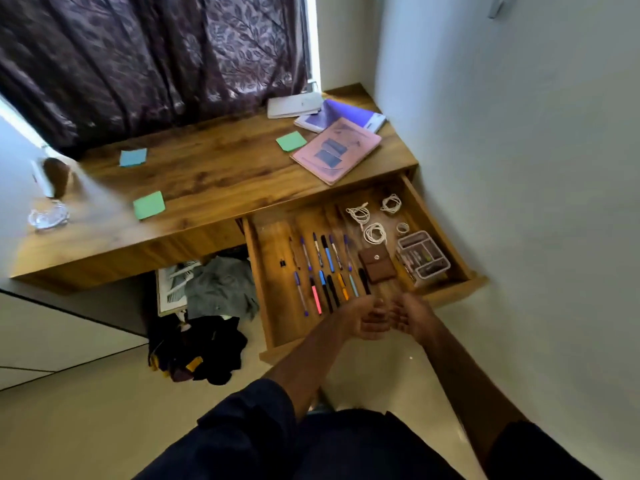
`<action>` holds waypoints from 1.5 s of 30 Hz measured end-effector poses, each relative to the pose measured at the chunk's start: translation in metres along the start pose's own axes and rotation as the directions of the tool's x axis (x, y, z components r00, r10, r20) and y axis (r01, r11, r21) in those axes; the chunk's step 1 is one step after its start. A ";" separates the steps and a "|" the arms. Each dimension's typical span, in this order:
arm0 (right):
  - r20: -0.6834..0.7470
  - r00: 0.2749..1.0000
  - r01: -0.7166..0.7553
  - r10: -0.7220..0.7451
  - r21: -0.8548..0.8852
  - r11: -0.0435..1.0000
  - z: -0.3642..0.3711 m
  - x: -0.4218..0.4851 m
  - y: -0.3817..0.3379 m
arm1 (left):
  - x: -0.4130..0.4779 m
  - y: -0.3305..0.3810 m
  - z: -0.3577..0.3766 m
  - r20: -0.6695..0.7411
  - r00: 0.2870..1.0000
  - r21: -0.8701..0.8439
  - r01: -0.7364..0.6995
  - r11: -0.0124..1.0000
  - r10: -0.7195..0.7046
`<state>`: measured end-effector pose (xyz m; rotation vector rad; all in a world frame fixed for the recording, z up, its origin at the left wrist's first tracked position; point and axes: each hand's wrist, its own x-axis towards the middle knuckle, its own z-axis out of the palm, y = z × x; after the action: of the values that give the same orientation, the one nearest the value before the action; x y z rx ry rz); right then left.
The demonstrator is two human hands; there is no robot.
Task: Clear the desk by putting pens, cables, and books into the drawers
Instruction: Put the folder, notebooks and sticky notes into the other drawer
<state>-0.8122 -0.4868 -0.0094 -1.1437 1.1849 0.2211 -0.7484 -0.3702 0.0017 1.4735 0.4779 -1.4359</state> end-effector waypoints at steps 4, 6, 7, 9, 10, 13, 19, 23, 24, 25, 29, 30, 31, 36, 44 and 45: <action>0.053 0.997 -0.068 0.062 0.134 0.989 -0.013 0.003 0.019 | 0.012 -0.023 0.006 0.080 0.990 -0.347 0.134 0.928 -0.113; 0.149 0.988 -0.081 0.049 0.220 0.972 -0.013 0.009 0.022 | 0.011 -0.030 0.006 -0.007 0.996 -0.518 0.074 0.852 -0.091; 0.180 0.983 -0.088 0.041 0.263 0.961 -0.012 0.010 0.022 | 0.010 -0.030 0.003 -0.062 0.996 -0.579 0.017 0.815 -0.065; 0.191 0.981 -0.087 0.023 0.333 0.939 -0.007 0.017 0.017 | 0.014 -0.028 -0.008 -0.100 0.995 -0.695 -0.066 0.716 -0.005; 0.190 0.982 -0.072 0.004 0.355 0.932 -0.003 0.025 0.015 | 0.016 -0.027 -0.013 -0.082 0.996 -0.745 -0.073 0.663 0.018; 0.224 0.973 -0.032 -0.053 0.364 0.931 0.011 0.030 0.002 | 0.023 -0.025 -0.022 -0.088 0.995 -0.802 -0.097 0.589 0.045; 0.237 0.969 -0.040 -0.074 0.442 0.896 0.028 0.034 -0.026 | 0.010 0.002 -0.033 -0.134 0.988 -0.883 -0.157 0.442 0.082; 0.246 0.967 -0.059 -0.073 0.488 0.871 0.042 0.055 -0.045 | 0.020 0.028 -0.047 -0.126 0.989 -0.887 -0.145 0.438 0.074; 0.242 0.968 -0.059 -0.069 0.485 0.873 0.045 0.061 -0.050 | 0.023 0.034 -0.051 -0.120 0.990 -0.887 -0.143 0.438 0.079; 0.226 0.972 -0.061 -0.057 0.483 0.873 0.051 0.073 -0.054 | 0.027 0.043 -0.057 -0.115 0.990 -0.889 -0.142 0.435 0.087; 0.219 0.975 -0.090 -0.026 0.501 0.861 0.079 0.113 -0.085 | 0.044 0.084 -0.085 -0.116 0.986 -0.893 -0.155 0.422 0.116; 0.225 0.974 -0.114 -0.005 0.514 0.850 0.089 0.117 -0.097 | 0.047 0.097 -0.092 -0.126 0.984 -0.888 -0.168 0.428 0.125; 0.229 0.973 -0.128 0.005 0.529 0.839 0.098 0.119 -0.109 | 0.051 0.110 -0.100 -0.131 0.982 -0.884 -0.176 0.433 0.132; 0.220 0.975 -0.164 0.039 0.586 0.793 0.145 0.147 -0.165 | 0.069 0.175 -0.142 -0.099 0.987 -0.878 -0.146 0.455 0.125; 0.225 0.971 -0.215 0.081 0.669 0.712 0.200 0.186 -0.238 | 0.095 0.257 -0.193 -0.061 0.993 -0.869 -0.100 0.484 0.097; 0.227 0.970 -0.221 0.086 0.679 0.700 0.207 0.191 -0.244 | 0.097 0.265 -0.198 -0.065 0.993 -0.869 -0.105 0.483 0.099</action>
<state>-0.4416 -0.5138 -0.0371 -0.3345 1.0590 -0.0151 -0.4049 -0.3554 -0.0270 0.6256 0.9427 -0.8241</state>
